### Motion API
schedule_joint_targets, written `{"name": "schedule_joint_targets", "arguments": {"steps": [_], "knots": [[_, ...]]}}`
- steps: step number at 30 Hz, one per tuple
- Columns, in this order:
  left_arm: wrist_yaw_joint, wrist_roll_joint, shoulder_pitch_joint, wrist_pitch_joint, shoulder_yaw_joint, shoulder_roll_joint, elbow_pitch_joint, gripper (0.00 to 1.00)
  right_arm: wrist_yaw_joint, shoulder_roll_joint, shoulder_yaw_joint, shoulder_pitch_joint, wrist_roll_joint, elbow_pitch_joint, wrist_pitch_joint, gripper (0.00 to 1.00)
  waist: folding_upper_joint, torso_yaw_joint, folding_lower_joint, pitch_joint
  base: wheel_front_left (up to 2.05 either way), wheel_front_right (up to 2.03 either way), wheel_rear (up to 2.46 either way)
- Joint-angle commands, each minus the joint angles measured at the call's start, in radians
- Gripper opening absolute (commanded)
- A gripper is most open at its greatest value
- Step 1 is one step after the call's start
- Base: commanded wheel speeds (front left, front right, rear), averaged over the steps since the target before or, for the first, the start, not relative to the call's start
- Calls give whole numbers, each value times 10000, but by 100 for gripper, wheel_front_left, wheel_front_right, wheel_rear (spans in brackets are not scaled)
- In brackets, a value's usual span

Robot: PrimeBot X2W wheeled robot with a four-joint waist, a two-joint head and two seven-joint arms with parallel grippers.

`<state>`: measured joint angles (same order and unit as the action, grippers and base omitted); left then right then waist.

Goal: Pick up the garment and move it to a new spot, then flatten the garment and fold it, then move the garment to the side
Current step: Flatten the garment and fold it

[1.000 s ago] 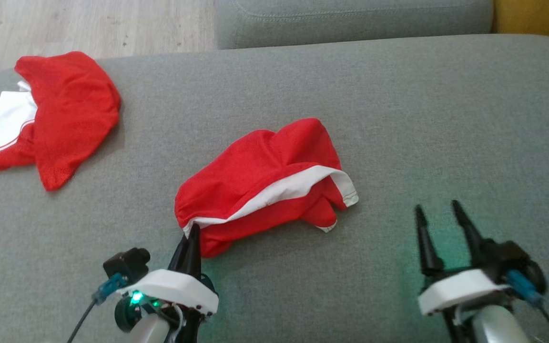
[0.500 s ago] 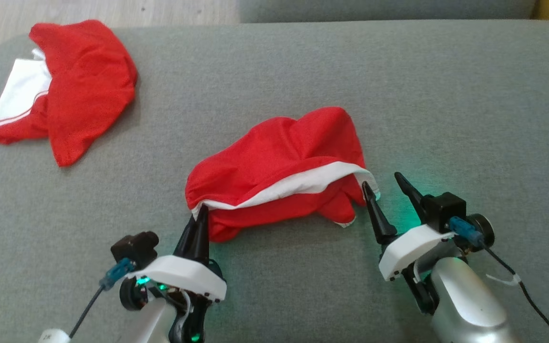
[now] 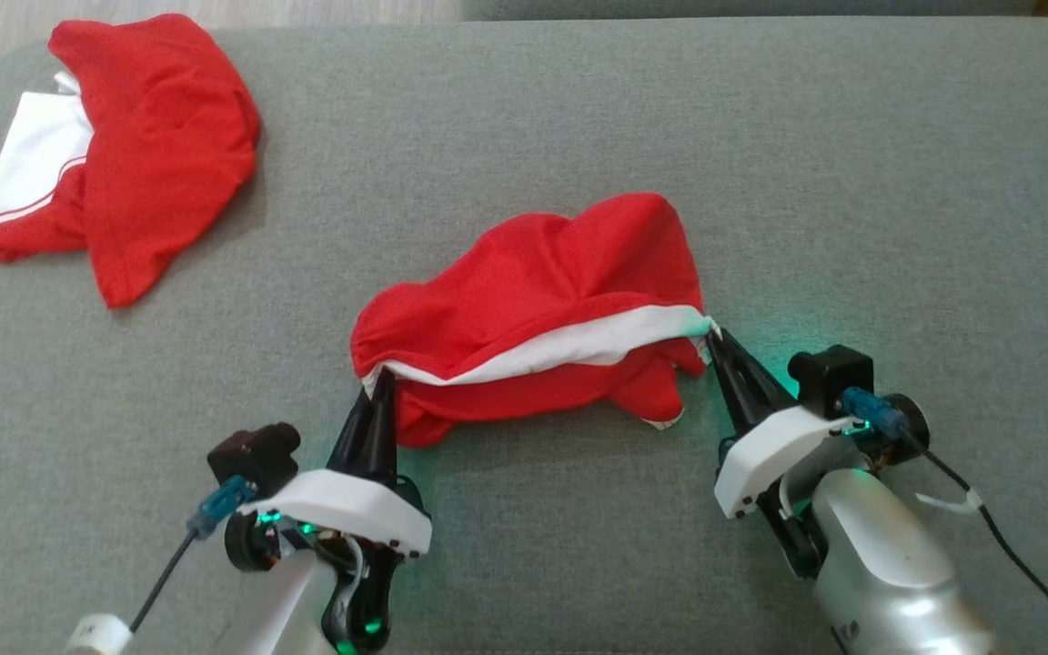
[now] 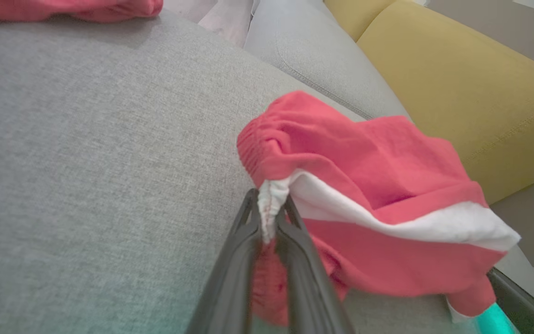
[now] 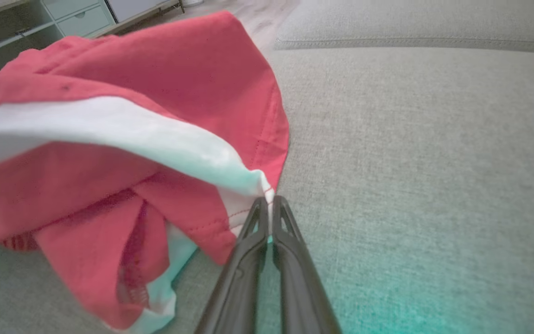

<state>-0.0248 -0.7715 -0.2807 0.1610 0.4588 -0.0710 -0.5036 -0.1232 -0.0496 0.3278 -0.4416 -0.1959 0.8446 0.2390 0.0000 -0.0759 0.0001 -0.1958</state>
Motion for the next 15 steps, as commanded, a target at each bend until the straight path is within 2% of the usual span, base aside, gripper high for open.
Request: {"name": "schedule_joint_targets", "arguments": {"steps": [1,8,15], "knots": [[62,90,-383,132,-247,-140,306,0,-75,-6,253,-283,-92,-196,153,0,0,32,-1,40,0,0,0],[128,205,-437,296,-292,-338,440,0,-75,-6,149,-374,18,-397,217,0,0,225,-1,363,0,0,0],[140,737,-970,356,-216,-939,1183,0,-75,-15,-750,-422,1116,-2103,225,0,0,496,-1,1037,0,0,0]]}}
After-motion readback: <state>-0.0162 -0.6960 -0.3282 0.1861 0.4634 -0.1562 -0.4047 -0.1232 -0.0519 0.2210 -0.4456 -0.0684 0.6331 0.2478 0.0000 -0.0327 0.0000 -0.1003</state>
